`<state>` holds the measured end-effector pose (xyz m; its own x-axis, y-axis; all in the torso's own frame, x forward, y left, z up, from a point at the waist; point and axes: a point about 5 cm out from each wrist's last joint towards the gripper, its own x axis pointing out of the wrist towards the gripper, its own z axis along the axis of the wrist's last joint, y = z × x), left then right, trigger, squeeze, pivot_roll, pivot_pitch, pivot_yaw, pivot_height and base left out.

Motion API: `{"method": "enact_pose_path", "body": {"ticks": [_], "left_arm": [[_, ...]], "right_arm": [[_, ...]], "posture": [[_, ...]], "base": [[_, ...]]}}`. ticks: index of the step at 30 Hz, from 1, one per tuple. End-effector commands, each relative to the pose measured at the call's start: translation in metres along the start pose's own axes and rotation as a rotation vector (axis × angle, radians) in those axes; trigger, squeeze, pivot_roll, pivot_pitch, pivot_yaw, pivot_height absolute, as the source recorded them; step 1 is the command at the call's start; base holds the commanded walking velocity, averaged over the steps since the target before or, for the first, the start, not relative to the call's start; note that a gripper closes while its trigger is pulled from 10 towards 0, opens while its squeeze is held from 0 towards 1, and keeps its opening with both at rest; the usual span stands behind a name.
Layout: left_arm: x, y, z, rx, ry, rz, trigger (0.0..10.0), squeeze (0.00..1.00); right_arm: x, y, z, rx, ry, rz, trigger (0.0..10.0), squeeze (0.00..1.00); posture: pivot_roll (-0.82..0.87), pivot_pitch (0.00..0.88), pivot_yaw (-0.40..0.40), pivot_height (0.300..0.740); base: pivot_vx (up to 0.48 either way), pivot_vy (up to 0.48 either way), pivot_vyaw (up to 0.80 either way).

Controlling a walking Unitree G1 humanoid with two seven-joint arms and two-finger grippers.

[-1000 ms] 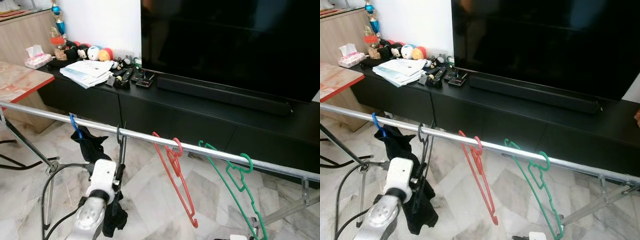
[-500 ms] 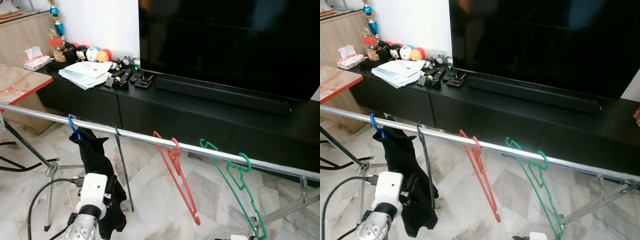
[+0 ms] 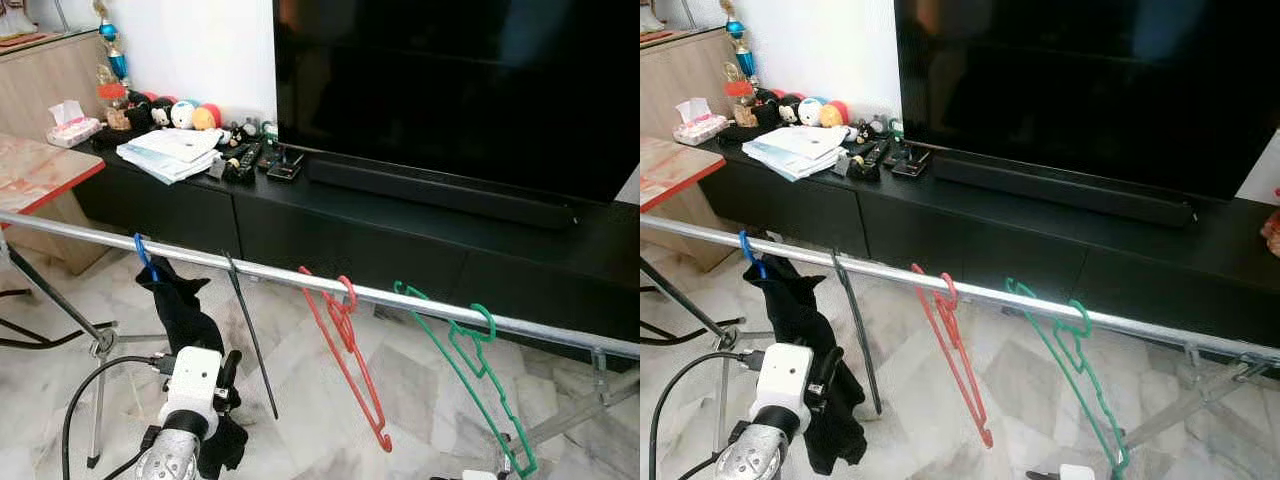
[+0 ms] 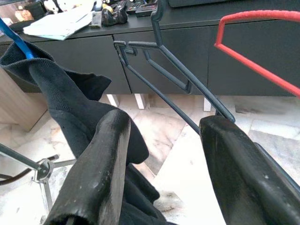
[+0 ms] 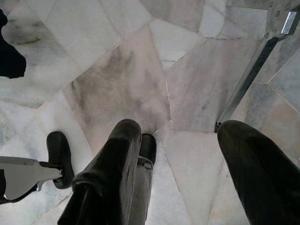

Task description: Hang hanger

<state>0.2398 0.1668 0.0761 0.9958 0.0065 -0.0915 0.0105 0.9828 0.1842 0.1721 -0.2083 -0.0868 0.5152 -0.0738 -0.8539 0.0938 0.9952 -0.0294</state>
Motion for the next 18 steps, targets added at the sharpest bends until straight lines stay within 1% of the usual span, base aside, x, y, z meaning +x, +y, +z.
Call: {"method": "enact_pose_path", "body": {"ticks": [1,18], "left_arm": [[-0.0014,0.0000,0.0044,0.012,-0.022,0.006,10.0,0.00],[0.0003,-0.0002,0.0054,0.004,-0.027,0.010,10.0,0.00]], "right_arm": [[-0.0003,0.0002,-0.0022,0.002,0.005,0.003,10.0,0.00],[-0.0001,0.0008,-0.0014,-0.001,0.005,0.010,10.0,0.00]], "posture": [[0.07,0.000,0.000,0.740],[0.07,0.000,-0.001,0.740]], "base": [[-0.277,0.000,0.00],[-0.277,0.000,0.00]]}}
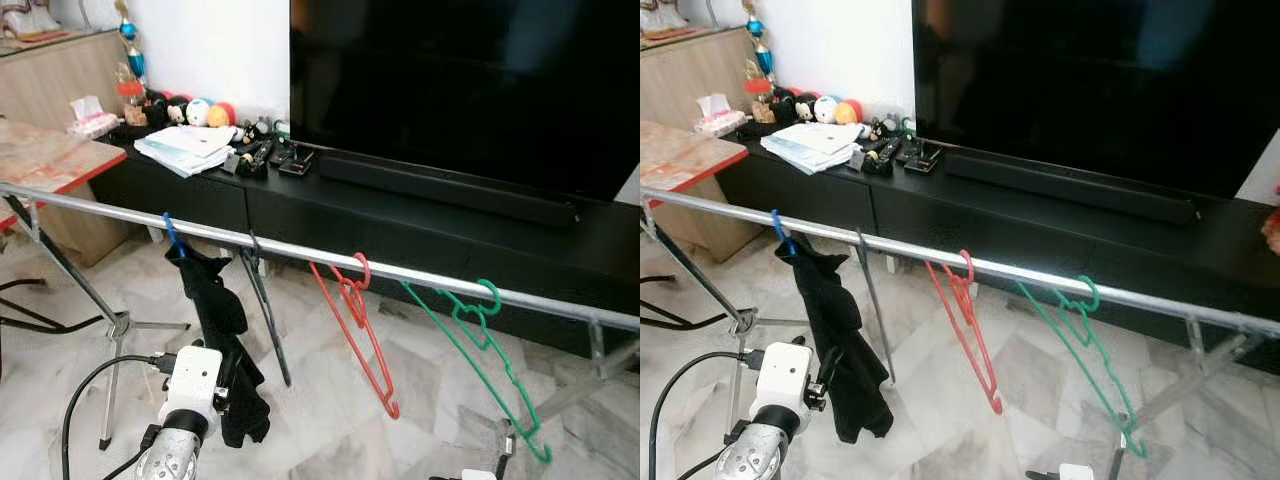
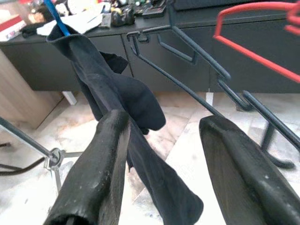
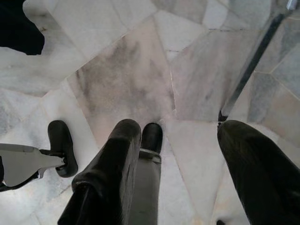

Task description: Hang hanger

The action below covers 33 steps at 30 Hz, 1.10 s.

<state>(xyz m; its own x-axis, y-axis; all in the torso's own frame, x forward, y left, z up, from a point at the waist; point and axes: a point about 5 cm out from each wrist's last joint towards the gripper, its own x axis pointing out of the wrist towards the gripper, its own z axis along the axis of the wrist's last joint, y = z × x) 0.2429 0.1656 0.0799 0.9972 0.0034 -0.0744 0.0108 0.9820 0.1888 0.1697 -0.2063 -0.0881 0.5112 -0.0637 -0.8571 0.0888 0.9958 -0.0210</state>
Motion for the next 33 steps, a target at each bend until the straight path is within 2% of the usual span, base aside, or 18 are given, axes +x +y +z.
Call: {"method": "enact_pose_path", "body": {"ticks": [1,20,25,31,33], "left_arm": [[-0.002,0.000,0.002,0.000,-0.011,0.011,10.0,0.00],[0.000,0.001,-0.001,-0.010,0.005,0.017,10.0,0.00],[0.004,0.002,-0.018,-0.039,0.083,0.016,10.0,0.00],[0.005,0.000,-0.039,-0.026,0.165,-0.042,10.0,0.00],[0.007,0.002,-0.055,-0.037,0.236,-0.061,10.0,0.00]], "right_arm": [[0.000,-0.001,0.001,-0.001,0.000,0.000,10.0,0.00],[0.000,-0.001,0.004,0.005,-0.008,-0.001,10.0,0.00],[0.000,-0.001,0.005,0.009,-0.010,-0.001,10.0,0.00],[0.001,-0.001,0.005,0.014,-0.011,-0.002,10.0,0.00],[0.001,0.000,0.005,0.016,-0.011,-0.002,10.0,0.00]], "posture": [[0.07,0.000,-0.001,0.740],[0.06,0.017,-0.001,0.740],[0.07,0.023,-0.003,0.740],[0.07,0.025,-0.004,0.740],[0.07,0.031,-0.007,0.740]], "base": [[-0.281,0.000,0.00],[-0.258,0.000,0.00],[0.000,0.000,0.00],[0.000,0.000,0.00],[0.000,0.000,0.00]]}}
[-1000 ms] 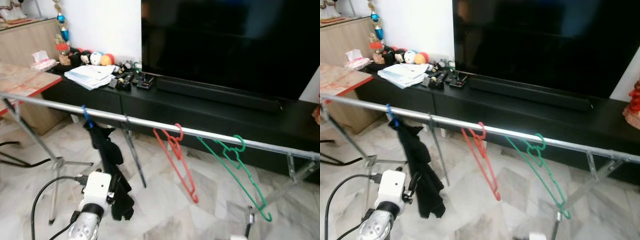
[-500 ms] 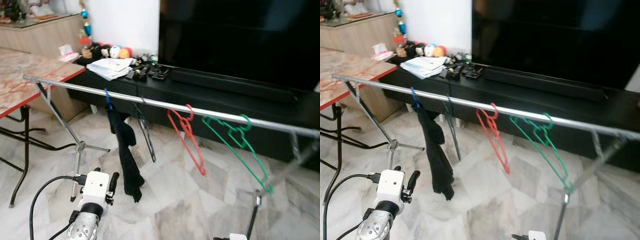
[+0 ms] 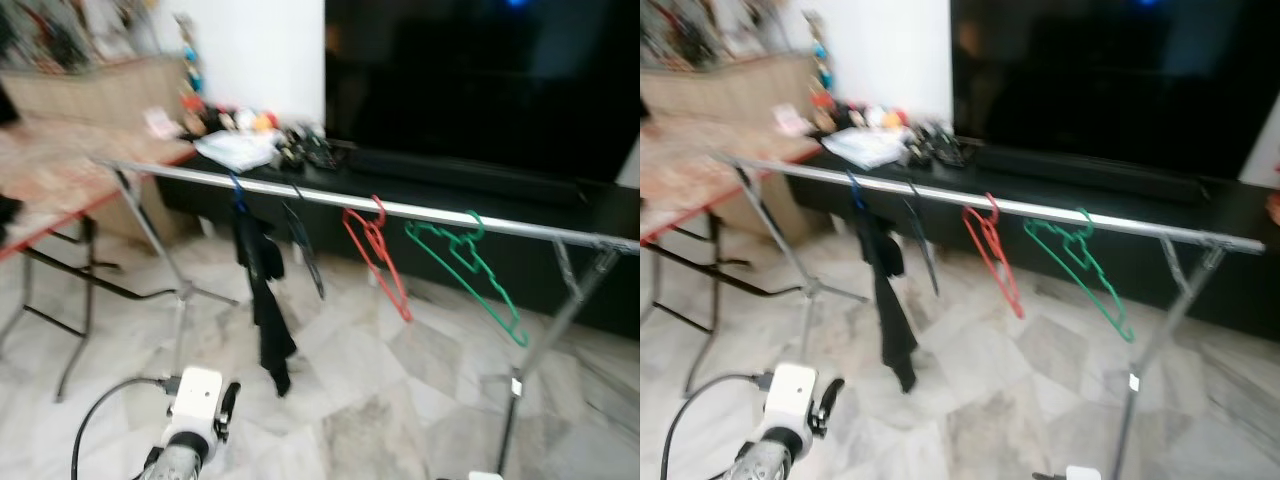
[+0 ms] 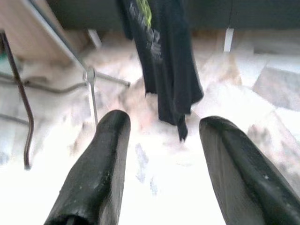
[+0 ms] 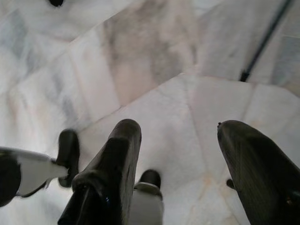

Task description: Hang hanger

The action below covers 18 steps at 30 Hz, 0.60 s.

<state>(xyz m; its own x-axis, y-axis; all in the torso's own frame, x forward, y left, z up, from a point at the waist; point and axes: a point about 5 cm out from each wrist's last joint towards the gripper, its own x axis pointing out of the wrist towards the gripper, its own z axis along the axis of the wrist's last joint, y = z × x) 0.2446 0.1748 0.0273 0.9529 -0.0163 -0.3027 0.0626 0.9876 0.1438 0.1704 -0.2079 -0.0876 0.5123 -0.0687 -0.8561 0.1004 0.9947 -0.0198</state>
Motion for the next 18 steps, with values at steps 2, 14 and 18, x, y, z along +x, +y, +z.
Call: {"method": "enact_pose_path", "body": {"ticks": [2,14,18], "left_arm": [[0.006,0.005,-0.025,-0.038,0.132,-0.043,10.0,0.00],[0.002,0.040,-0.080,-0.159,0.418,0.069,10.0,0.00],[-0.015,0.027,-0.108,-0.048,0.558,0.012,10.0,0.00]], "right_arm": [[0.001,0.002,0.005,0.013,-0.017,0.009,10.0,0.00],[0.000,0.005,0.000,0.059,-0.015,-0.004,10.0,0.00],[0.000,0.008,-0.003,0.076,-0.010,-0.005,10.0,0.00]], "posture": [[0.07,0.032,-0.004,0.740],[0.05,0.007,0.022,0.740],[0.03,0.000,0.029,0.740]], "base": [[0.000,0.000,0.00],[0.000,0.000,0.00],[0.000,0.000,0.00]]}}
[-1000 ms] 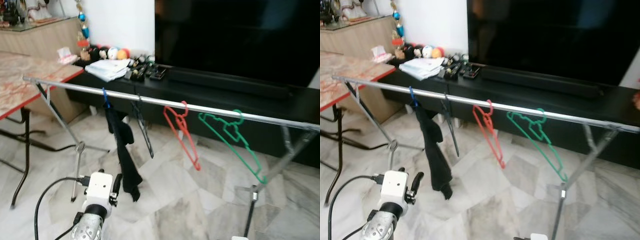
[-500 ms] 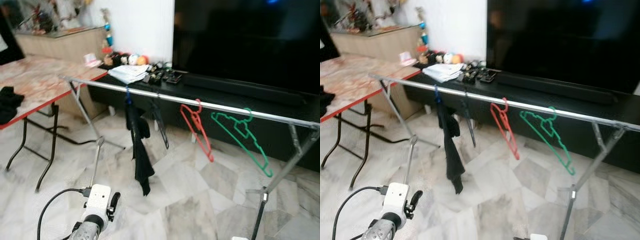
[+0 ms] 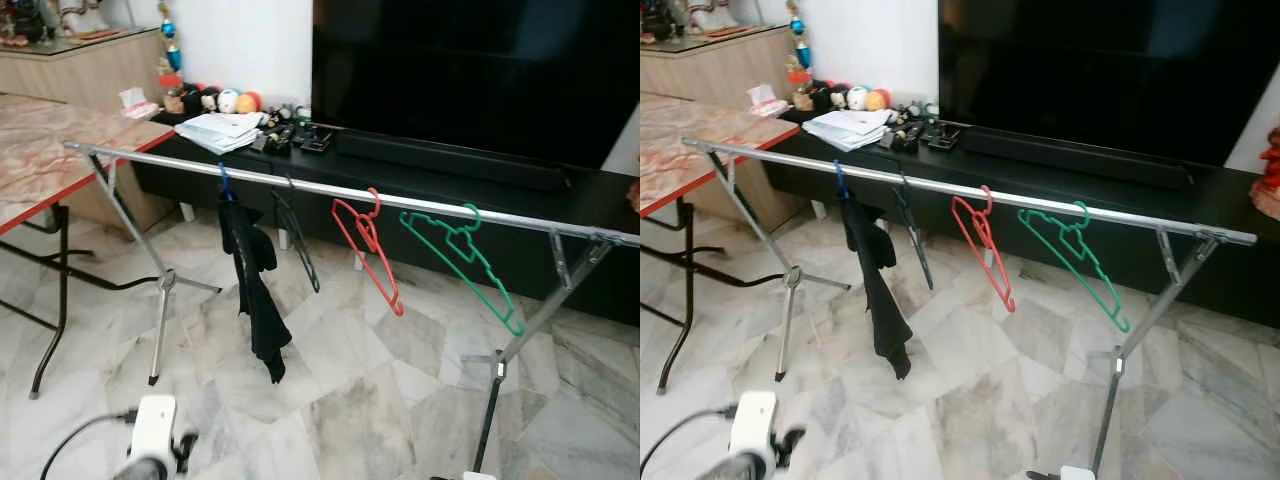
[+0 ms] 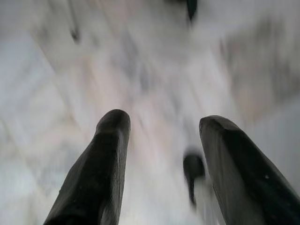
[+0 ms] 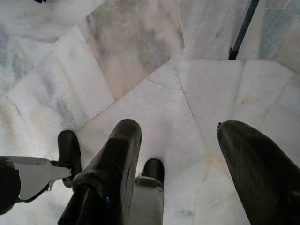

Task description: Hang hanger

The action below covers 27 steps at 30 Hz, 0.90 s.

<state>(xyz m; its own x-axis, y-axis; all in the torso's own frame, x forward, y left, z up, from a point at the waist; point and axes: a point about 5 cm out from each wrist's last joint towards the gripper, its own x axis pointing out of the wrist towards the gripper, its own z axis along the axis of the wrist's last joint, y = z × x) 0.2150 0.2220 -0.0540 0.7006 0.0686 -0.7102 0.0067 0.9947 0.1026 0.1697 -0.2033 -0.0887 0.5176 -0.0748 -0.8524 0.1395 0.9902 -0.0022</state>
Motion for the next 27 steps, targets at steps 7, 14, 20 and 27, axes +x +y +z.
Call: {"method": "enact_pose_path", "body": {"ticks": [7,14,20,27], "left_arm": [[-0.007,-0.012,-0.042,0.009,0.145,0.031,10.0,0.00],[-0.012,-0.022,-0.058,0.048,0.180,-0.002,10.0,0.00],[-0.015,-0.013,-0.064,0.073,0.181,0.022,10.0,0.00],[-0.011,-0.005,-0.051,0.119,0.147,0.022,10.0,0.00]], "right_arm": [[-0.001,-0.001,-0.007,0.023,0.004,-0.001,10.0,0.00],[-0.004,-0.012,-0.017,0.018,0.026,-0.017,10.0,0.00],[-0.006,-0.017,-0.025,0.079,0.030,-0.063,10.0,0.00],[-0.004,-0.006,-0.019,0.004,0.019,-0.004,10.0,0.00]], "posture": [[0.02,0.032,0.036,0.740],[0.00,0.056,0.044,0.740],[-0.01,0.059,0.078,0.740],[-0.02,0.031,0.064,0.740]], "base": [[0.000,0.000,-0.56],[0.000,0.342,-0.80],[0.000,0.000,-0.80],[0.000,0.000,-0.80]]}}
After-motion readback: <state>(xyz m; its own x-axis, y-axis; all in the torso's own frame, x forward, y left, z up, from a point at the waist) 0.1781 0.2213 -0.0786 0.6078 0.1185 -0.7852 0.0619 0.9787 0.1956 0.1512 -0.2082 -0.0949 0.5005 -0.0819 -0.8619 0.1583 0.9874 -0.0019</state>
